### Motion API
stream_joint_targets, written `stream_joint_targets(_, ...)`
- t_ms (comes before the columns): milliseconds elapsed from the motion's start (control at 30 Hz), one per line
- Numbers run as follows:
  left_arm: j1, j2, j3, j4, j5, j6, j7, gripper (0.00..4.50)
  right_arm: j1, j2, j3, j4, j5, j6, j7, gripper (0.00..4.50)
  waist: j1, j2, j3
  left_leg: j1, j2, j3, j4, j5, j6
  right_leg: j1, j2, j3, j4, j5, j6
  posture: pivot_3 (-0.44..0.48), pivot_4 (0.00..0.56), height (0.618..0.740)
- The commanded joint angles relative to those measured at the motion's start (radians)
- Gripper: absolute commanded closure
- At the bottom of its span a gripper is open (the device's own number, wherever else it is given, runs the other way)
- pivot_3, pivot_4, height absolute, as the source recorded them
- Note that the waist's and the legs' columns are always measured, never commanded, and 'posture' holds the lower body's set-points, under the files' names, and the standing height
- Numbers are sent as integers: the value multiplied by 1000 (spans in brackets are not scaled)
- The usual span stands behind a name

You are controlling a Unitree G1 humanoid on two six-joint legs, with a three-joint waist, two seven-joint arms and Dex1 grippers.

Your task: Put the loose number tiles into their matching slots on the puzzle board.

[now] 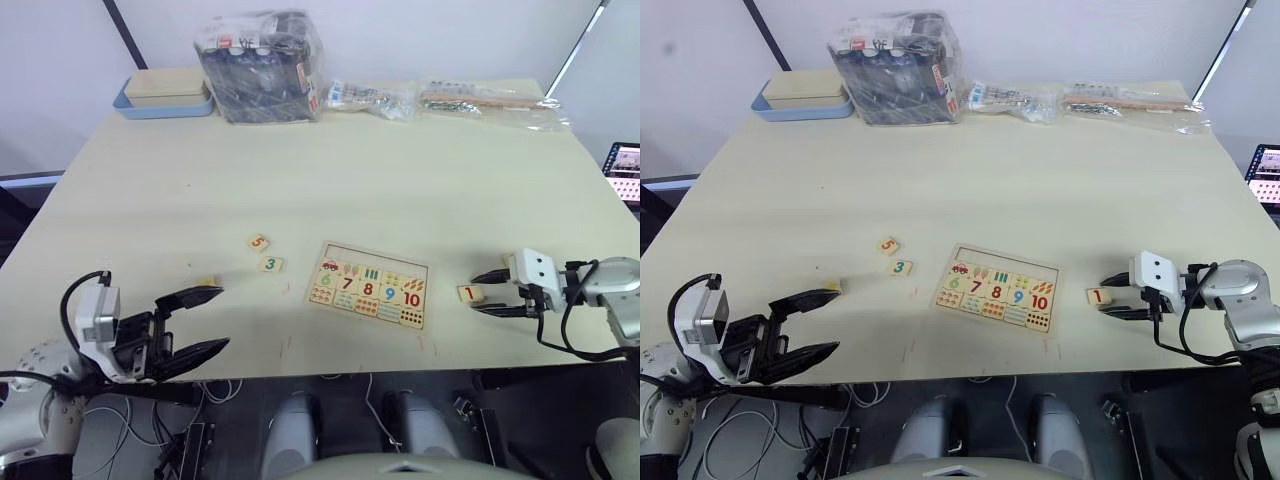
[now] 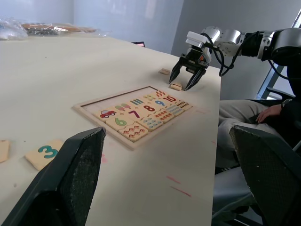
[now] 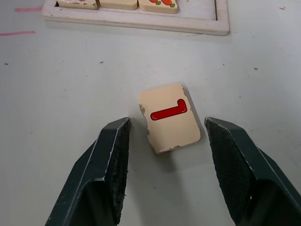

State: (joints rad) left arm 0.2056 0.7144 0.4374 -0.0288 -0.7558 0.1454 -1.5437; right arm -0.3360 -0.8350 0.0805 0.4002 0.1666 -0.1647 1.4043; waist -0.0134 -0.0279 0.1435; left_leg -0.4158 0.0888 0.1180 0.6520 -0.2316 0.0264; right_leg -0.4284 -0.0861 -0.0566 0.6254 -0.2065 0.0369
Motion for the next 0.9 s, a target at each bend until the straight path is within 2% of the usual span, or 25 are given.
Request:
stream_joint_targets(33, 10, -2, 36, -21, -28, -10, -7, 0, -7, 7, 6, 6, 0, -3, 9, 2394, 0, 0, 0, 0, 0, 0, 0, 0, 0, 0, 0, 0, 0, 0, 0, 0, 150, 740)
stream_joint_targets(100, 14, -9, 29, -43, -27, -5, 13, 0, -6, 7, 2, -3, 4, 9, 10, 2741, 0, 0, 0, 0, 0, 0, 0, 0, 0, 0, 0, 0, 0, 0, 0, 0, 150, 740)
stream_joint_targets(133, 16, -11, 28, -50, -27, -4, 18, 0, -4, 7, 0, -12, 7, 17, 10, 3293, -1, 0, 0, 0, 0, 0, 0, 0, 0, 0, 0, 0, 0, 0, 0, 0, 150, 740)
stream_joint_targets(167, 17, -13, 25, -58, -26, -2, 25, 0, -2, 6, -4, -26, 11, 29, 7, 3582, 0, 0, 0, 0, 0, 0, 0, 0, 0, 0, 0, 0, 0, 0, 0, 0, 150, 740)
stream_joint_targets(367, 29, -30, 19, -100, -25, 7, 63, 0, 12, -24, -29, -210, 35, 187, -39, 3582, 1, 2, 1, 0, 0, 0, 0, 0, 0, 0, 0, 0, 1, 1, -1, 0, 150, 740)
stream_joint_targets(500, 42, -33, 34, -116, -33, 12, 81, 0, -22, -51, -32, -464, 106, 474, -87, 3582, 0, 3, 1, 0, 0, 0, 0, 0, 0, -1, 0, 0, 0, 1, -1, 0, 150, 740)
stream_joint_targets(600, 53, -31, 45, -120, -38, 11, 90, 0, -141, -83, 45, -645, 57, 763, -165, 3582, 0, 3, 2, 0, 0, -2, 0, 0, -1, -2, -1, 1, 0, 1, -1, 0, 150, 740)
stream_joint_targets(700, 59, -36, 57, -122, -41, 8, 106, 0, -307, -91, 151, -748, 41, 1005, -188, 3582, 0, 4, 2, 0, 1, -2, 0, -1, -2, -3, -2, 0, 1, 1, -1, 0, 150, 740)
stream_joint_targets(833, 72, -43, 73, -128, -46, 5, 122, 0, -550, -61, 352, -761, 0, 1226, -191, 3582, 1, 3, 1, -1, 2, -1, -1, -3, -5, -6, -2, -1, 1, 2, -3, 0, 150, 740)
stream_joint_targets(900, 82, -49, 77, -132, -45, 2, 128, 0, -631, -13, 400, -745, 7, 1322, -223, 3582, 3, 2, 0, -2, 2, -1, -3, -3, -6, -7, -3, -1, 0, 2, -4, 0, 150, 740)
